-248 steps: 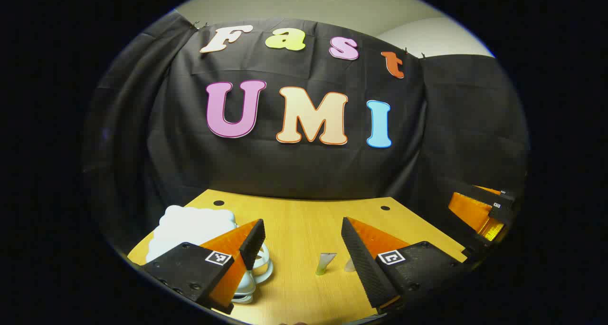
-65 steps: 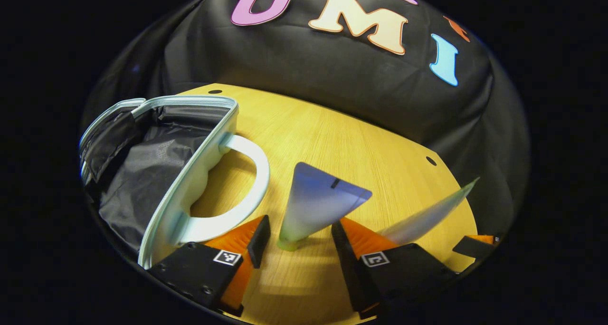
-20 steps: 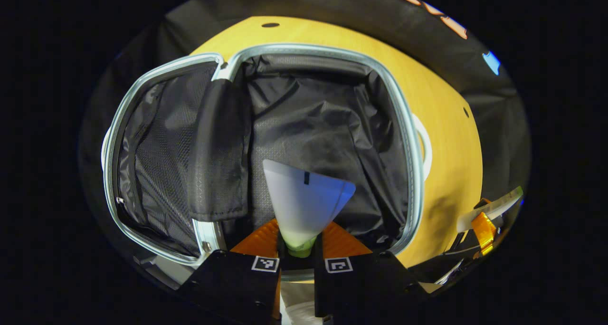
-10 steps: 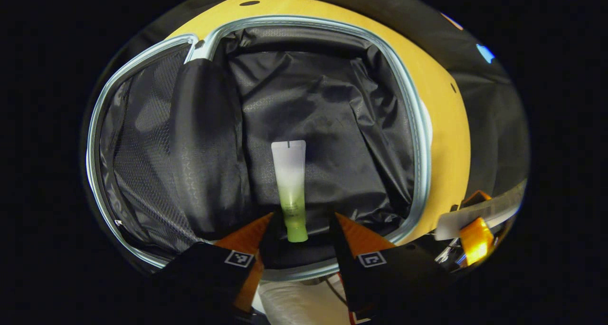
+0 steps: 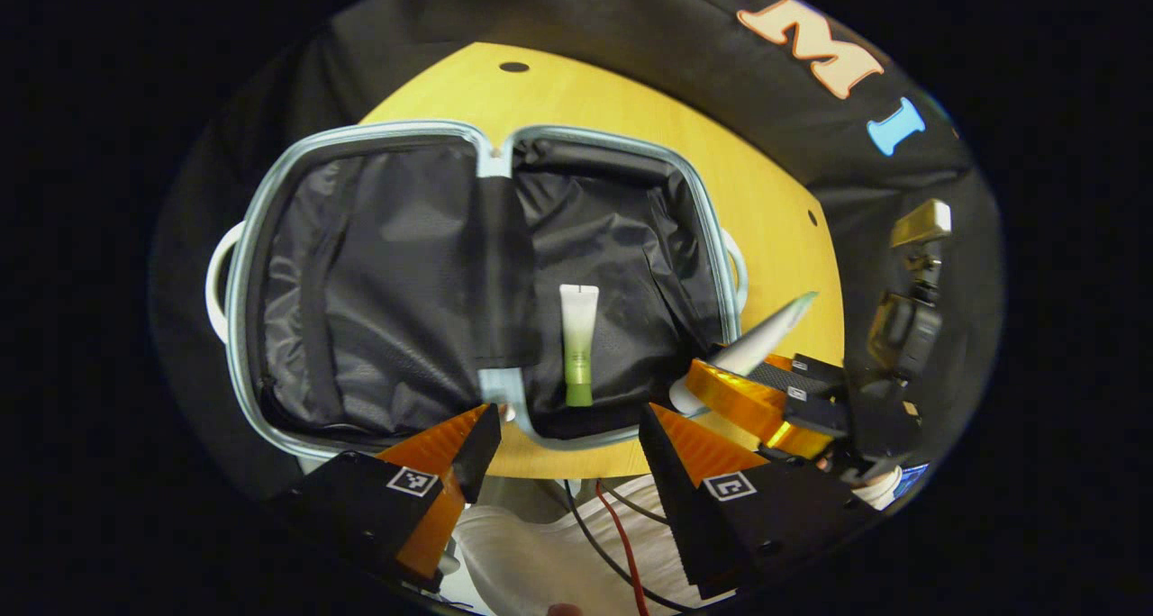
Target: First open the suitcase, pack the skin care products into it, and then close the suitcase.
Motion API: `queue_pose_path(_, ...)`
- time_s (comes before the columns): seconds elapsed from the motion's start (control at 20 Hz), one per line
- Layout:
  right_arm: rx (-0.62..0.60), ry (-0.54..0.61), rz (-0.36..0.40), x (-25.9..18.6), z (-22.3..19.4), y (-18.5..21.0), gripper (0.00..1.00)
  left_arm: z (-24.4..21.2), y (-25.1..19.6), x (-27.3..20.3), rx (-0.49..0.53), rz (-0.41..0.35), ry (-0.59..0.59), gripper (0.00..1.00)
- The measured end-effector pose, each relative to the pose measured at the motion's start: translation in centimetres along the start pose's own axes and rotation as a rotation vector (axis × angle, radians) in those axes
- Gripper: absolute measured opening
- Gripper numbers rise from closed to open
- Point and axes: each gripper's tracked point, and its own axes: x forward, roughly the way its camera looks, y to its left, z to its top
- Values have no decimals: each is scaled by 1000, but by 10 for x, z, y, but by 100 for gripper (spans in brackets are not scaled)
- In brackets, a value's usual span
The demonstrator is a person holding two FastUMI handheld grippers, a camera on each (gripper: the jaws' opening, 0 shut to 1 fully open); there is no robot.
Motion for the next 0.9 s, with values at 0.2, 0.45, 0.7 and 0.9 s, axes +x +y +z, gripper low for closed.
queue_pose_path(0.2, 40, 71, -53, 21, -8, -7, 43, -8, 47, -30, -80, 37, -57, 91)
queue_pose_path(0.45, 82, 69, -104, 32, -11, -16, 47, -9, 114, -65, -220, 100, -121, 91)
queue_pose_path(0.7, 219, -13, -34, 26, 8, 5, 72, -6, 168, -84, -326, 129, -186, 91)
queue_pose_path(0.9, 303, -173, 30, -11, 33, 8, 98, 1, 217, -95, -367, 182, -209, 91)
